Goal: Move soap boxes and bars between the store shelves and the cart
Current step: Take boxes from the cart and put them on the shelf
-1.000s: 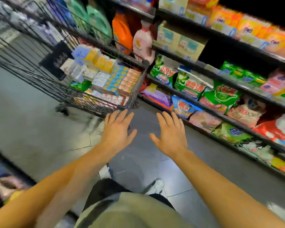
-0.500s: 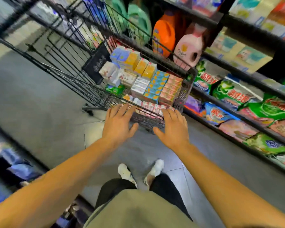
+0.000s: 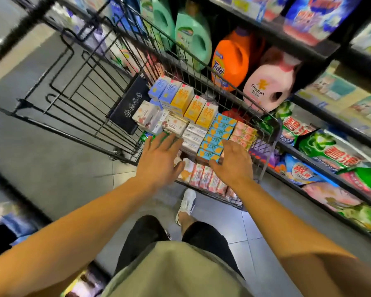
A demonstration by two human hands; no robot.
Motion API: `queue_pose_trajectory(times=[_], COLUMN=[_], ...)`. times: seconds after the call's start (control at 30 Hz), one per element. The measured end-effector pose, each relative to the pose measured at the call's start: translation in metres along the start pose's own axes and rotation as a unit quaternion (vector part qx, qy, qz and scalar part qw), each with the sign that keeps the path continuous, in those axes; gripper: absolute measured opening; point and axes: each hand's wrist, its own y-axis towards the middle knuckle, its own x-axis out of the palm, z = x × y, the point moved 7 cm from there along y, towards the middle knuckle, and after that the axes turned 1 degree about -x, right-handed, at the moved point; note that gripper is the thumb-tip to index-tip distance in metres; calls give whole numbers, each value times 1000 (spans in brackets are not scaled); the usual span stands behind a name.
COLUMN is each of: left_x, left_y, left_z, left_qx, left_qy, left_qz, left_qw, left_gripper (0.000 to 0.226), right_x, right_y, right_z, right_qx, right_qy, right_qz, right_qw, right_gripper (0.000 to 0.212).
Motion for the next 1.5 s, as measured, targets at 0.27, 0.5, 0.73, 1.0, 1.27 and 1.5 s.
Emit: queue_pose_trajectory(times=[0.27, 0.5, 0.73, 1.0, 1.27, 1.5], left_x=[20, 71, 117, 140, 146, 127], left_y=[79, 148, 208, 241, 246, 248], left_z=[-31, -62, -95, -100, -100, -92], left_qx=[11, 26, 49, 79, 79, 48], left_qy=[-35, -63, -97, -134, -146, -241], left_qz=[-43, -83, -91, -73, -98, -115], left_qw=[998, 994, 990, 985, 981, 962], left_gripper=[65, 65, 63, 61, 63, 70], right_x=[14, 63, 99, 101, 97, 69], right_y=[90, 166, 228, 232, 230, 193], right_z=[1, 10, 10, 31, 23, 5], right_qx=[27, 146, 239, 294, 256, 185], right_qy=[27, 160, 256, 213, 100, 208], right_qz=[-47, -64, -2, 65, 68, 179], right_qw=[998, 974, 937, 929, 959, 944], right_gripper=[84, 84, 74, 73, 88, 73])
